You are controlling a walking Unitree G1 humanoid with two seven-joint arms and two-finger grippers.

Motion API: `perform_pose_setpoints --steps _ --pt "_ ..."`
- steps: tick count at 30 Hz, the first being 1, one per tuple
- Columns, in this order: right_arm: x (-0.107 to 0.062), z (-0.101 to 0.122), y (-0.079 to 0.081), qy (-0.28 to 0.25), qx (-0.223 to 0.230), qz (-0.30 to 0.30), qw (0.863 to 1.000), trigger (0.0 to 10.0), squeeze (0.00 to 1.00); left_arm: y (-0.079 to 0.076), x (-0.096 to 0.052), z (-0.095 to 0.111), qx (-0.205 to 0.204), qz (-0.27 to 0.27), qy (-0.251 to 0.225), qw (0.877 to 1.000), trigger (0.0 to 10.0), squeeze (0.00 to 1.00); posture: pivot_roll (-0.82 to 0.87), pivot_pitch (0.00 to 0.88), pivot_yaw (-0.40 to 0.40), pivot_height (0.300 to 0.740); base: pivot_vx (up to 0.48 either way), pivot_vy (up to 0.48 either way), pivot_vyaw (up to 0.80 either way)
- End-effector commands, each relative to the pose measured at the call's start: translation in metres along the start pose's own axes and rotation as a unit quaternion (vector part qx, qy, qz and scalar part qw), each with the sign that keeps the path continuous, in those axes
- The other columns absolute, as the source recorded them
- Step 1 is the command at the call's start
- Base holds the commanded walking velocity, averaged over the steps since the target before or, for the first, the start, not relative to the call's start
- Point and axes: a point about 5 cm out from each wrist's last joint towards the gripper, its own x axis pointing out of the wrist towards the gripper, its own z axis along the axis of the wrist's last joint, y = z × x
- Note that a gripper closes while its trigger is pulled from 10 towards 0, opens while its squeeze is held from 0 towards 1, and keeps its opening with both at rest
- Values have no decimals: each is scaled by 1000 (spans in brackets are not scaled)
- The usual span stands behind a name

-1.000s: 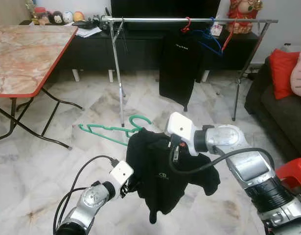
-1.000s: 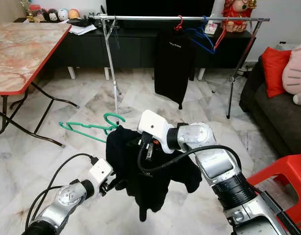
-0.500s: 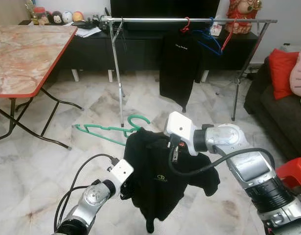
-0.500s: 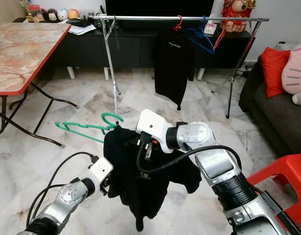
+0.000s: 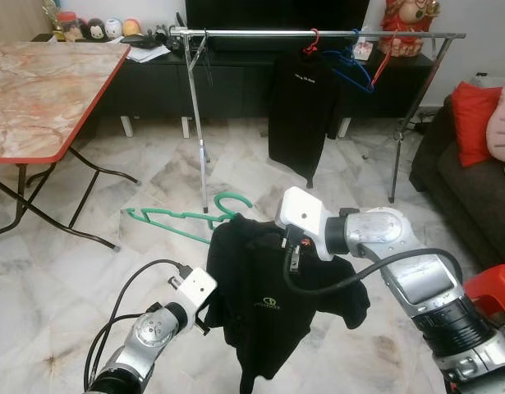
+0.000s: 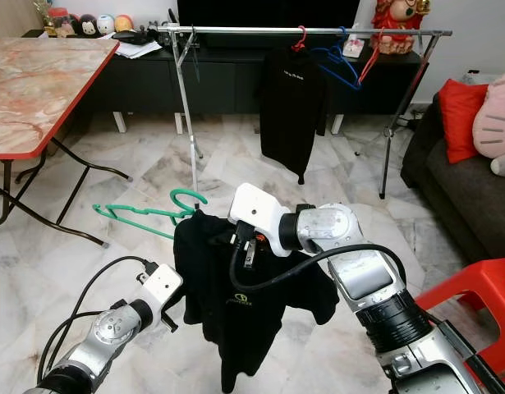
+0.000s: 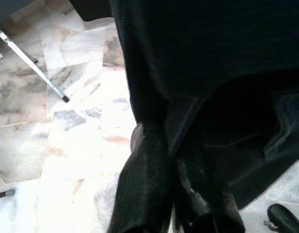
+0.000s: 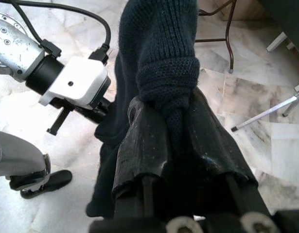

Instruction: Hang hanger

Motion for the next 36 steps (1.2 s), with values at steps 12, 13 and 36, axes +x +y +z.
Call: perform_pose_setpoints --steps 12,13,36 --pt "-7 3 -2 -5 -13 -10 1000 10000 0 13 -5 -10 -58 59 13 996 0 0 -64 11 -69 740 0 0 0" --pt "-7 3 -2 -5 -13 -10 1000 10000 0 13 -5 -10 -58 59 13 996 0 0 -64 11 -69 740 0 0 0" --pt "-62 -37 -21 -13 11 -2 1000 10000 0 26 -22 -44 -87 133 115 981 10000 0 -67 18 -61 740 0 0 0"
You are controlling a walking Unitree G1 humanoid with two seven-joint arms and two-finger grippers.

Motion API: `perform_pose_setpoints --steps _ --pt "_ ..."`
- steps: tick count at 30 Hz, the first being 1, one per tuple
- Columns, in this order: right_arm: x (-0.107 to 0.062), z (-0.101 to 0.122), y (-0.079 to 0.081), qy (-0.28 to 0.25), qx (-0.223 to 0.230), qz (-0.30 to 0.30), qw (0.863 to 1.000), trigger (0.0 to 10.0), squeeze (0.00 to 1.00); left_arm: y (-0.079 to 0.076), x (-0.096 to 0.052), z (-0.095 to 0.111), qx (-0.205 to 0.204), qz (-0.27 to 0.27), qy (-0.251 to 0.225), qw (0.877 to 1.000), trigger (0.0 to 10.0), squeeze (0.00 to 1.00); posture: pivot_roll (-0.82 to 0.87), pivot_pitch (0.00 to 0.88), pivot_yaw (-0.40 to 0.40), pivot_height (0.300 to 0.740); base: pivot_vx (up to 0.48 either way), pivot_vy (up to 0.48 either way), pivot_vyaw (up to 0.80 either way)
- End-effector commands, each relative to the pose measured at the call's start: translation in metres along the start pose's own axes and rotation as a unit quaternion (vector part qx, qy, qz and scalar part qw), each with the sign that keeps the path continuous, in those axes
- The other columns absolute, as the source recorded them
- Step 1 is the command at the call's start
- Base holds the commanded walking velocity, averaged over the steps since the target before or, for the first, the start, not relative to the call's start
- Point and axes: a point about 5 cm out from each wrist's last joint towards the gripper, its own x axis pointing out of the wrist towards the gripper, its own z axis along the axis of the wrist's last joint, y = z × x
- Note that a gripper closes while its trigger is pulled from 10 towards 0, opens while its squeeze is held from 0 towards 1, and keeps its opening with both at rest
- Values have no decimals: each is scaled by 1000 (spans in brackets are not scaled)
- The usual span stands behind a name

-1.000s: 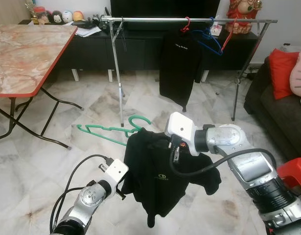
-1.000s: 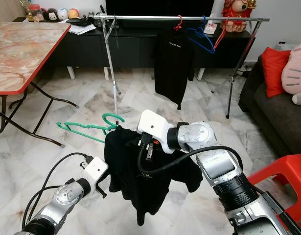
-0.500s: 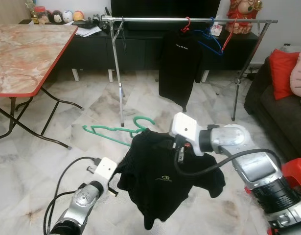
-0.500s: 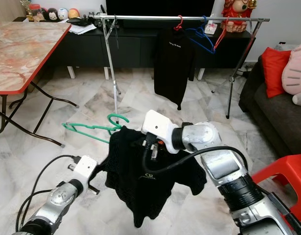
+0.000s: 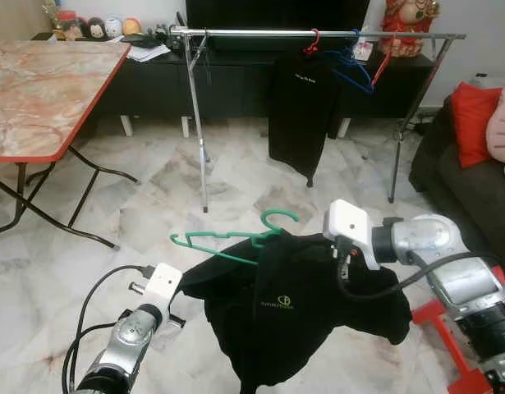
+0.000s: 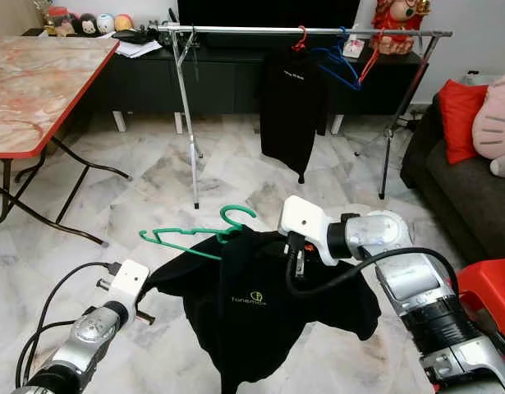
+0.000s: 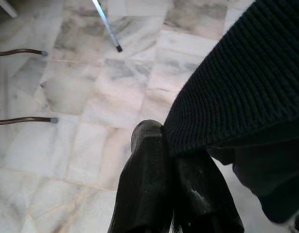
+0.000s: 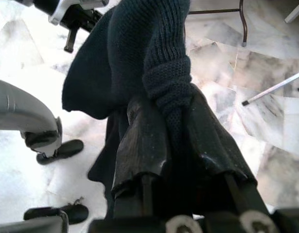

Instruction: Hang hanger

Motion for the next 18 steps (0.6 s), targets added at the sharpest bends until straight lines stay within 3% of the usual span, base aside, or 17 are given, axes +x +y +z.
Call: perform_pose_setpoints --steps 1,4,7,13,18 --pt "-16 12 -8 -53 -12 -19 998 10000 0 -2 -4 -15 -5 -4 34 999 10000 0 -65 19 -60 740 0 0 0" --pt "-18 13 1 -68 -15 23 997 10000 0 -3 -5 -15 -4 -5 34 999 10000 0 -63 19 -60 740 0 0 0" --pt "-21 5 9 -46 -21 66 997 10000 0 -1 -5 -15 -5 -3 34 999 10000 0 -64 21 -61 740 0 0 0" --pt "-28 0 10 -46 -19 83 995 10000 0 1 -6 -16 -6 -3 36 999 10000 0 -64 21 -61 740 0 0 0" --pt "-37 -13 10 13 -30 95 995 10000 0 2 -6 -16 -7 0 36 999 10000 0 -63 24 -57 740 0 0 0"
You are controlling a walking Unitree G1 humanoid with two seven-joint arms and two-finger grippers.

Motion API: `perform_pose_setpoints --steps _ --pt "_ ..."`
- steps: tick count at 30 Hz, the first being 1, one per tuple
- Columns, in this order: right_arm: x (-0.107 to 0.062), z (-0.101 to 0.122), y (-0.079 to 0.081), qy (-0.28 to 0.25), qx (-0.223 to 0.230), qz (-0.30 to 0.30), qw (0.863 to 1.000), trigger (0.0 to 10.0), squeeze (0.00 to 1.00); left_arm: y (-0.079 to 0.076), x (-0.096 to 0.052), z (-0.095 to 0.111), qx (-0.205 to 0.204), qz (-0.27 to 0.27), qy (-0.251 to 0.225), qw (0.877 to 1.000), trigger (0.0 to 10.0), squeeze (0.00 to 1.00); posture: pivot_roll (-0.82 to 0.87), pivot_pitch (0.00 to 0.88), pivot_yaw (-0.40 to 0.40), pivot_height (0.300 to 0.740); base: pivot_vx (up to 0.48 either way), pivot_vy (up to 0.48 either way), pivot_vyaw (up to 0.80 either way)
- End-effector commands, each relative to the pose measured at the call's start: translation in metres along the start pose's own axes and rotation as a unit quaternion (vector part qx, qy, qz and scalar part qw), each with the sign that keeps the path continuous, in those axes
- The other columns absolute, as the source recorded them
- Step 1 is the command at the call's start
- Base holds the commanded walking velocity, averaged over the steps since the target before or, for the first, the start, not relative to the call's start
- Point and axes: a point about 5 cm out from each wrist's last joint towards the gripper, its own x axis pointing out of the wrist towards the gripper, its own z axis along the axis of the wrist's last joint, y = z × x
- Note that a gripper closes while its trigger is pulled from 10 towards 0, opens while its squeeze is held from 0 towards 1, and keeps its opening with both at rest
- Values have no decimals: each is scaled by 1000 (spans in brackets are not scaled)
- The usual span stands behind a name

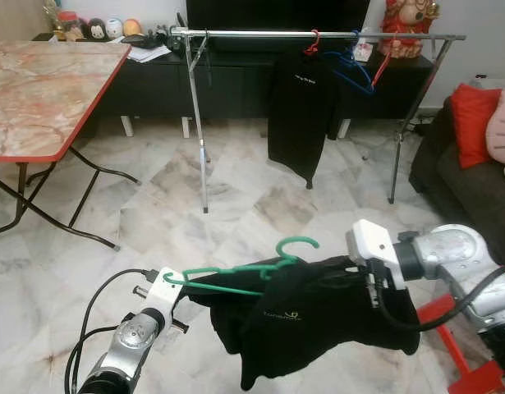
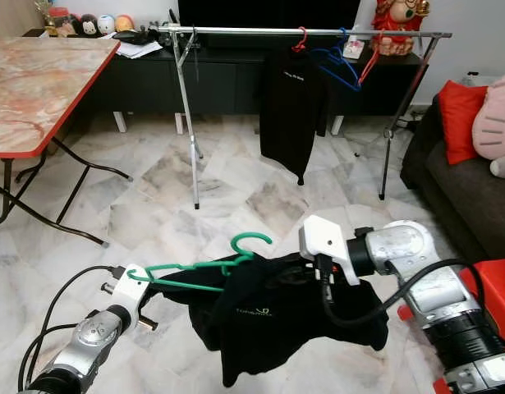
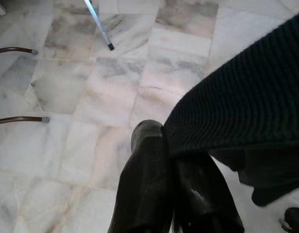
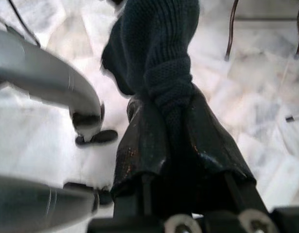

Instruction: Hang hanger

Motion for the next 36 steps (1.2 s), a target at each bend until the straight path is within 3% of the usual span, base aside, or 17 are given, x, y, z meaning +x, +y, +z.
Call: perform_pose_setpoints --steps 1,9,13,18,26,32,36 --pt "-13 -1 -4 27 -16 -13 999 10000 0 7 -5 -14 -7 13 33 999 10000 0 -63 24 -57 740 0 0 0" --pt "-24 -18 -7 110 -19 -34 993 10000 0 13 -6 -16 -10 23 40 999 10000 0 -63 26 -52 740 0 0 0" --pt "-21 -27 -5 149 -27 -27 988 10000 0 17 -6 -13 -12 29 37 999 10000 0 -62 26 -52 740 0 0 0" --pt "-17 -29 -8 161 -31 -40 986 10000 0 17 -5 -11 -12 29 34 999 10000 0 -60 27 -50 740 0 0 0" --pt "-14 -43 -11 241 -63 -55 967 10000 0 15 -3 -6 -12 23 28 999 10000 0 -58 28 -52 740 0 0 0" --pt "-5 -43 -25 242 -67 -120 960 10000 0 12 1 9 -15 -1 5 1000 10000 0 -55 26 -54 740 0 0 0" --pt "2 -39 -27 211 -56 -136 966 10000 0 9 2 12 -10 -15 1 1000 10000 0 -52 26 -55 740 0 0 0"
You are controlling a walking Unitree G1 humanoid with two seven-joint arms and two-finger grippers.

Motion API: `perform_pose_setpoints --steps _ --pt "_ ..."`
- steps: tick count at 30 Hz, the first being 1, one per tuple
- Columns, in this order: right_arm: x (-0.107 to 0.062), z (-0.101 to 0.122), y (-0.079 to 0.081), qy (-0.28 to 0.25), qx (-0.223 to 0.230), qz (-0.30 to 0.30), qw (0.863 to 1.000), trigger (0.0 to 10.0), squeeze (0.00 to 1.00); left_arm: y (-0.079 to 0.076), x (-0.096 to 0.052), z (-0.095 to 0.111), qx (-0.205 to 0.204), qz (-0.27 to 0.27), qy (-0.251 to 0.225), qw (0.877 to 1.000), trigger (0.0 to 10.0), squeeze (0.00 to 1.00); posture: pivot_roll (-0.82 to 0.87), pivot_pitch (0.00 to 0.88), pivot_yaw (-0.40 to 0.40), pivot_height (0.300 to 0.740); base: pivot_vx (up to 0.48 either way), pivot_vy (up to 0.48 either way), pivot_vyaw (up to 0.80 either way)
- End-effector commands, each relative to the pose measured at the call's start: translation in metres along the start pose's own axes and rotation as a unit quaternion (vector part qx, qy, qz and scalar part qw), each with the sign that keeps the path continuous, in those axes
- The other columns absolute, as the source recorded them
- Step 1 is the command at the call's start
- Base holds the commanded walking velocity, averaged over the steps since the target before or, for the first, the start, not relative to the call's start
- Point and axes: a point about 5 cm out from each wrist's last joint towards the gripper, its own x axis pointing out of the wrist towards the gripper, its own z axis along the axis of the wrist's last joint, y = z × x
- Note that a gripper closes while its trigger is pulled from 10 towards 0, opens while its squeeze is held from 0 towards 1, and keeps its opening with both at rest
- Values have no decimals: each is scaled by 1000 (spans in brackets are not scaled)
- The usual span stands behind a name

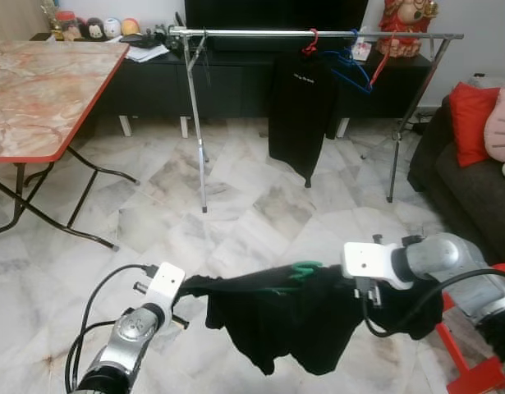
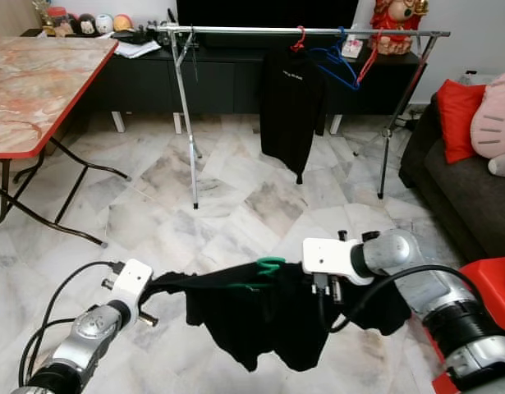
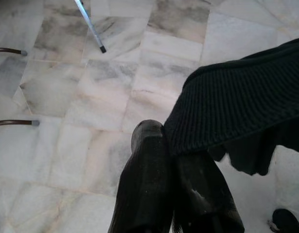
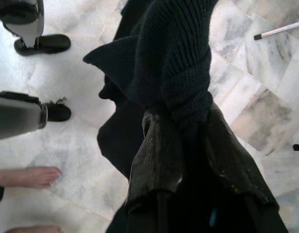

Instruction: Hang hanger

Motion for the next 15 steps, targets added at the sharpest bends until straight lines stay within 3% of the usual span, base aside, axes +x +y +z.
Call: perform_pose_setpoints --steps 1,10,15 --pt "-5 4 -9 -17 17 -29 999 10000 0 3 -1 0 4 -2 8 1000 10000 0 -53 26 -54 740 0 0 0" --pt "-1 20 -4 -95 49 -3 994 10000 0 -6 -2 -4 16 -25 17 999 10000 0 -56 30 -55 740 0 0 0" --pt "0 14 -4 -62 32 -10 997 10000 0 -6 -2 -4 15 -26 16 999 10000 0 -55 32 -58 740 0 0 0"
